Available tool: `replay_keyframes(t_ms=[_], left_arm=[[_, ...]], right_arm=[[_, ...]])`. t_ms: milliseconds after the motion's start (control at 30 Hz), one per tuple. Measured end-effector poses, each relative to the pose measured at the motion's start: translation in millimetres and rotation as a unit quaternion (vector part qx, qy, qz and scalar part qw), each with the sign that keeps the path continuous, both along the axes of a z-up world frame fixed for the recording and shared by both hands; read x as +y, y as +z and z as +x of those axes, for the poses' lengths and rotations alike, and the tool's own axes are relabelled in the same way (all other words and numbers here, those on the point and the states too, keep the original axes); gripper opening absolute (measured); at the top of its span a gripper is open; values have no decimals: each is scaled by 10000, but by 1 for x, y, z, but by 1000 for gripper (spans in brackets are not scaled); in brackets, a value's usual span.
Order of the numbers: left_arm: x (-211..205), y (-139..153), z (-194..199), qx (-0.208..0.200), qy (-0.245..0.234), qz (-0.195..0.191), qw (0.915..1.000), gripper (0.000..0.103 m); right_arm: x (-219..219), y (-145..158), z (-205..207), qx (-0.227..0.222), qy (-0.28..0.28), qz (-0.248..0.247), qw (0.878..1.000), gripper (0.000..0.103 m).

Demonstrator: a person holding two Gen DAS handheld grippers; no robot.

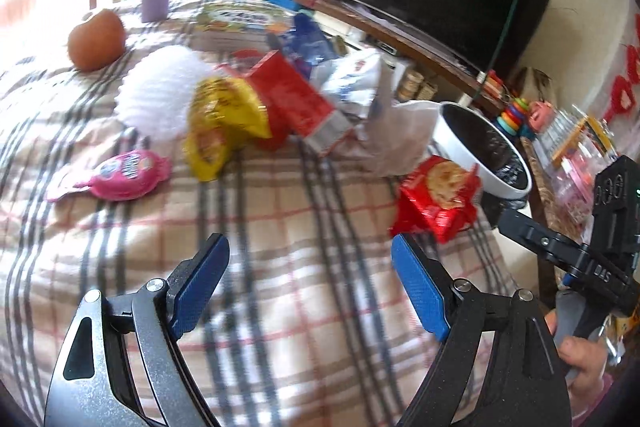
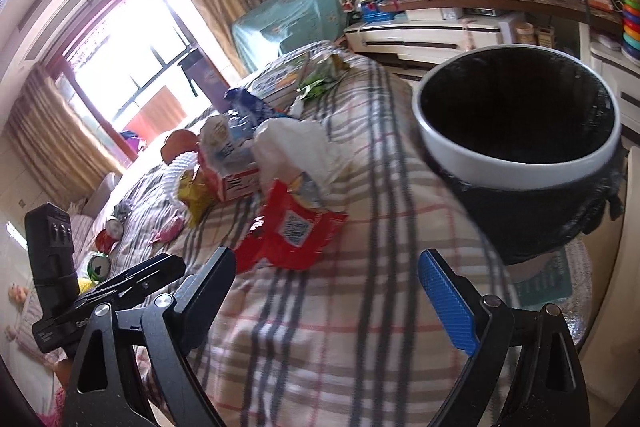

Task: Collect trash
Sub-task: 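Grasp the yellow snack bag with the left tool while the right tool grasps the red snack bag, then carry both snack bags over the bin and open both tools to drop them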

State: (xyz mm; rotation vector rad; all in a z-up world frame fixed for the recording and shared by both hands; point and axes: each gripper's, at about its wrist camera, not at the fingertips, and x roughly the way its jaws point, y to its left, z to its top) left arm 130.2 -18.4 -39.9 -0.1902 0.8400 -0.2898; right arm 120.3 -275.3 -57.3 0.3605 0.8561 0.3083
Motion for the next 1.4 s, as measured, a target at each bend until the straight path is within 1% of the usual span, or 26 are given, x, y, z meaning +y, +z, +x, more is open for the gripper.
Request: replay_keyframes(t_ms=[200,400,467,533,567,600,633,667,700,733,767,800,833,967,1200,1400], left_arm=[[13,-3,12,38,246,5,9997,85],[19,0,34,-66,511,191,9985,85],[21,-3,46,-66,596,255,9979,85],[23,-7,57,12,645,288,9975,85],[24,-9,64,39,659,296,9974,85],[25,-11,68,60,662,308,9973,83],[25,-13,73,81,676,326,9971,77],[26,-15,78,98,681,331,9971,73],[27,-16,81,119,670,314,9972,62],[29,-18,84,149,673,291,9972,50],[31,-20,87,182,689,249,9971,43],[33,-22,88,214,679,190,9973,28],[34,-22,88,226,658,122,9975,27],[35,-17,77,41,587,80,9982,24],[28,-7,45,-34,417,-102,9991,23],[9,6,18,-118,134,-178,9997,23]], right_arm=[[13,0,7,-26,71,-58,10000,93],[21,-6,18,28,43,-149,9999,92],[22,-9,22,81,69,-106,9999,88],[24,-13,26,149,113,-72,9998,82],[24,-15,28,181,129,-69,9997,81],[25,-17,30,205,138,-66,9997,76],[26,-20,32,237,151,-60,9996,66],[26,-21,33,261,165,-49,9995,60],[27,-23,35,273,194,-10,9994,51],[27,-24,35,258,208,0,9995,44],[28,-23,34,214,222,-30,9995,40],[28,-21,33,165,243,-62,9995,31],[28,-18,32,122,260,-84,9996,28],[30,-14,27,62,326,-98,9994,25],[27,-4,17,-23,360,-19,9993,25],[16,6,6,-152,261,-16,9995,25]])
